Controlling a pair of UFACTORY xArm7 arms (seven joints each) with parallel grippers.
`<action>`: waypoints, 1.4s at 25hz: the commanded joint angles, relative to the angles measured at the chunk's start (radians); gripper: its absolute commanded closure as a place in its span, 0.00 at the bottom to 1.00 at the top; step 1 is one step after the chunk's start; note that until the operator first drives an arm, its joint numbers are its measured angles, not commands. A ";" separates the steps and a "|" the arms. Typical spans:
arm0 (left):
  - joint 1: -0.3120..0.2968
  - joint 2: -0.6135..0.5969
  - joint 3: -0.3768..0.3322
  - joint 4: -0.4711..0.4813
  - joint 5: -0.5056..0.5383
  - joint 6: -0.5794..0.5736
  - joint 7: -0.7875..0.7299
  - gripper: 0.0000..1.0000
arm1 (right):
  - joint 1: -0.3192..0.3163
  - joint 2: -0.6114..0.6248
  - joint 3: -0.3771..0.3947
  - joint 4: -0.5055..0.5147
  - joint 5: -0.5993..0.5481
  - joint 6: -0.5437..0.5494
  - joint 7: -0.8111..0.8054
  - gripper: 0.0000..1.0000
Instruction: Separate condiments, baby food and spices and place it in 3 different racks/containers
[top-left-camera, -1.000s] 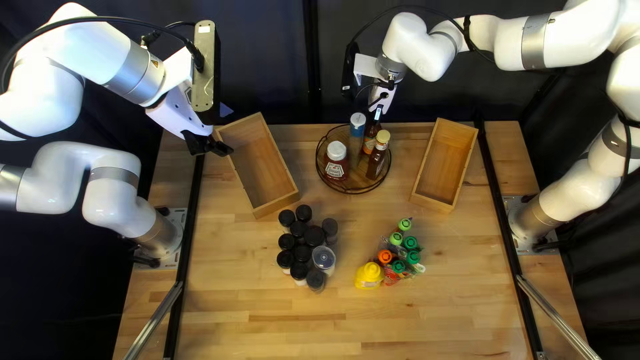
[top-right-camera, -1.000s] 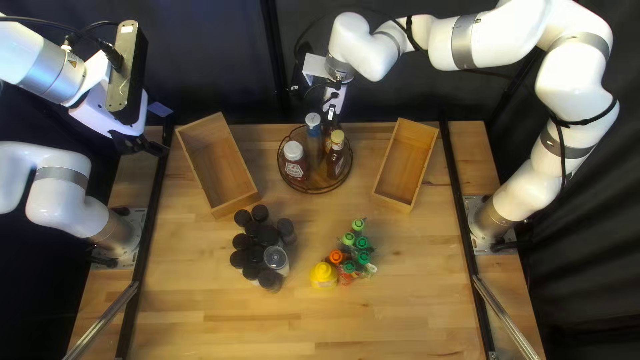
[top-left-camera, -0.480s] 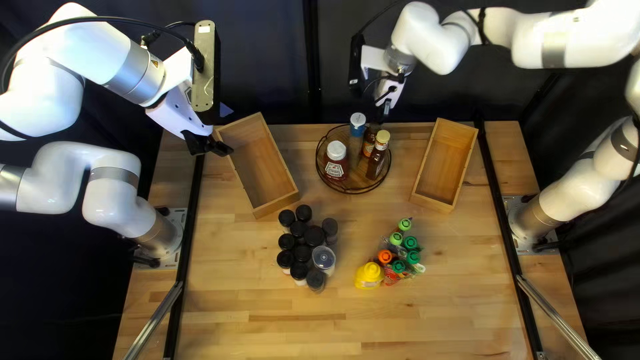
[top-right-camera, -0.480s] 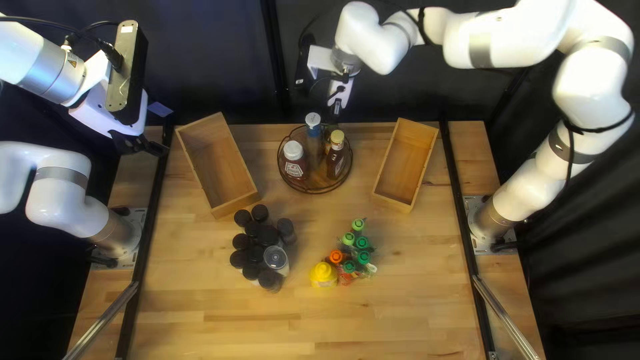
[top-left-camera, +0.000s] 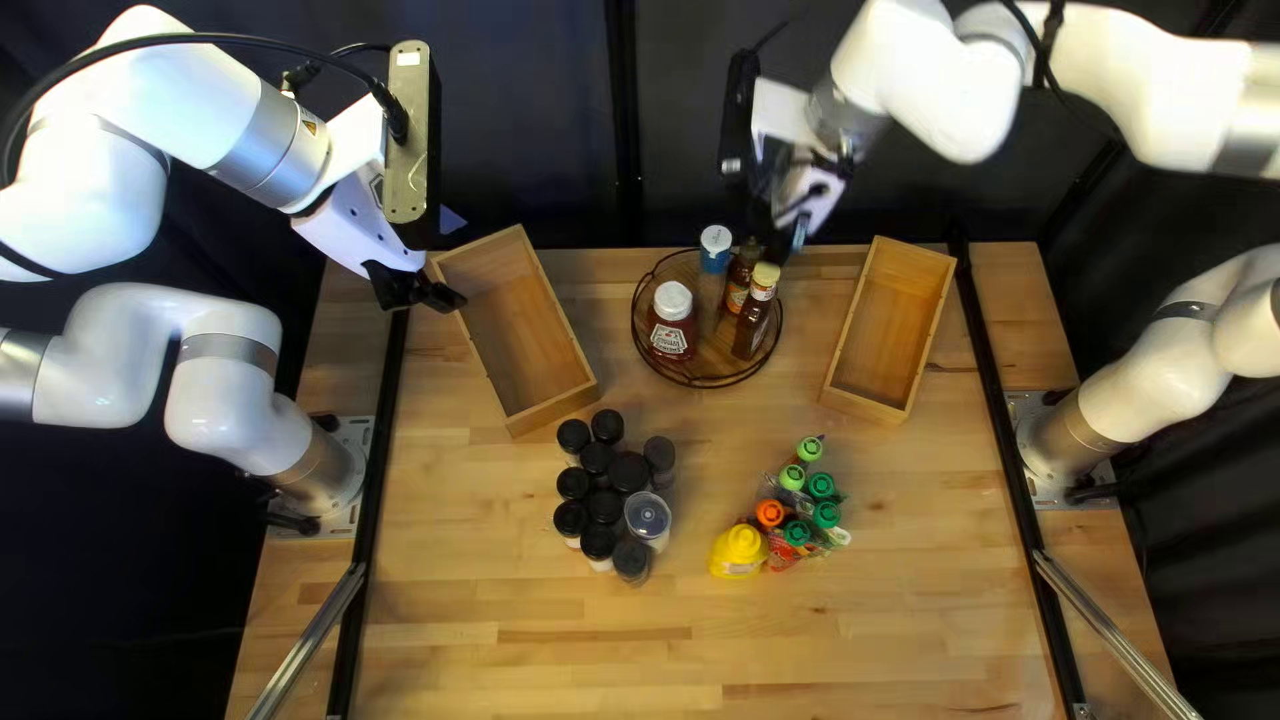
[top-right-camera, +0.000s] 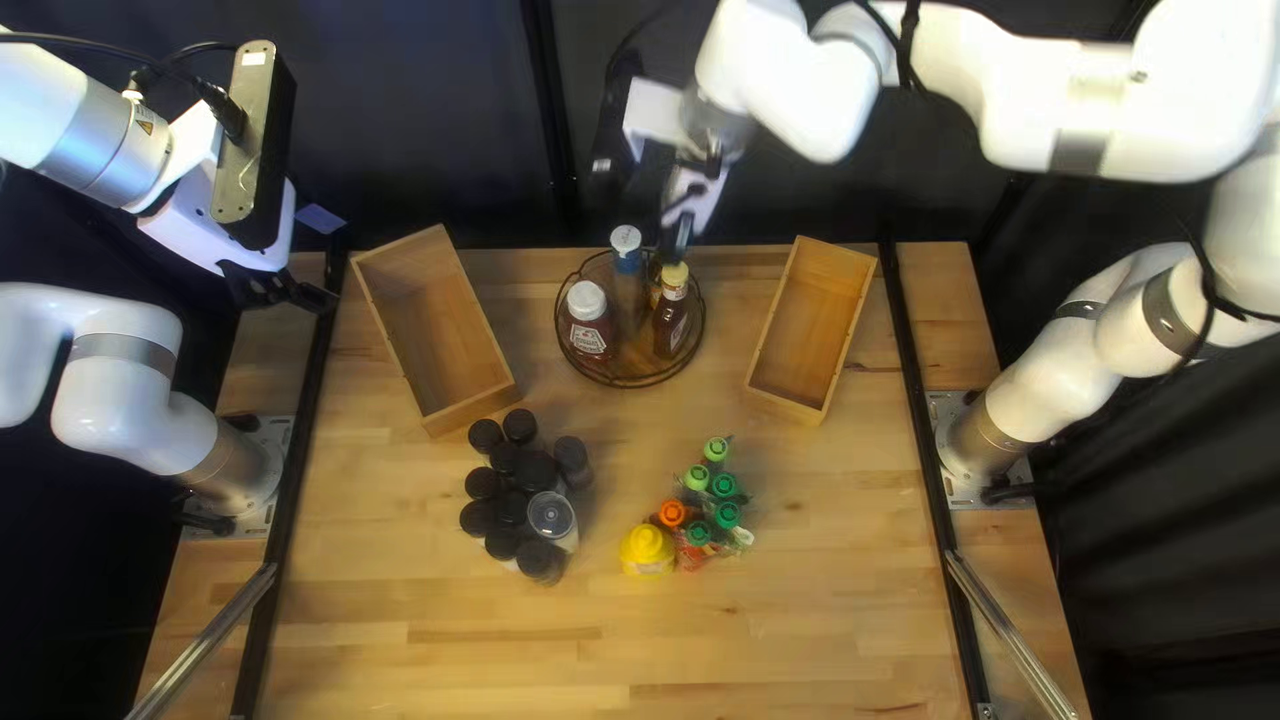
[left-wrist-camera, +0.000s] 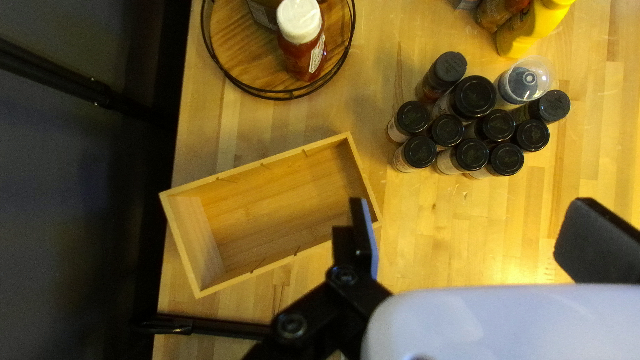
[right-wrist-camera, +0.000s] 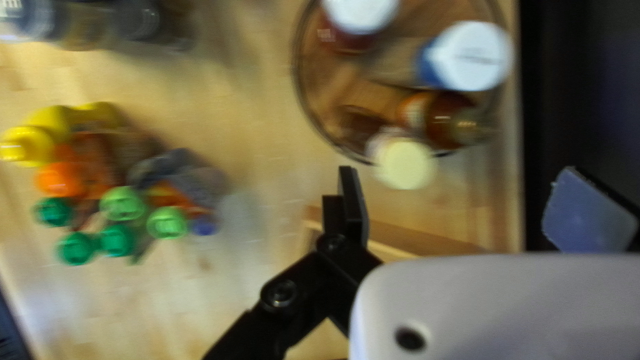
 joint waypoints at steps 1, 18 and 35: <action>0.000 0.000 0.000 0.000 0.000 0.000 0.000 0.00 | 0.062 -0.018 0.065 -0.002 0.044 -0.005 0.023 0.00; 0.000 0.000 0.000 0.000 0.000 0.000 0.000 0.00 | 0.247 -0.402 0.238 0.169 -0.249 -0.040 0.370 0.00; 0.000 0.000 0.000 0.000 0.000 0.000 0.000 0.00 | 0.400 -0.614 0.202 0.209 -0.453 -0.014 0.588 0.00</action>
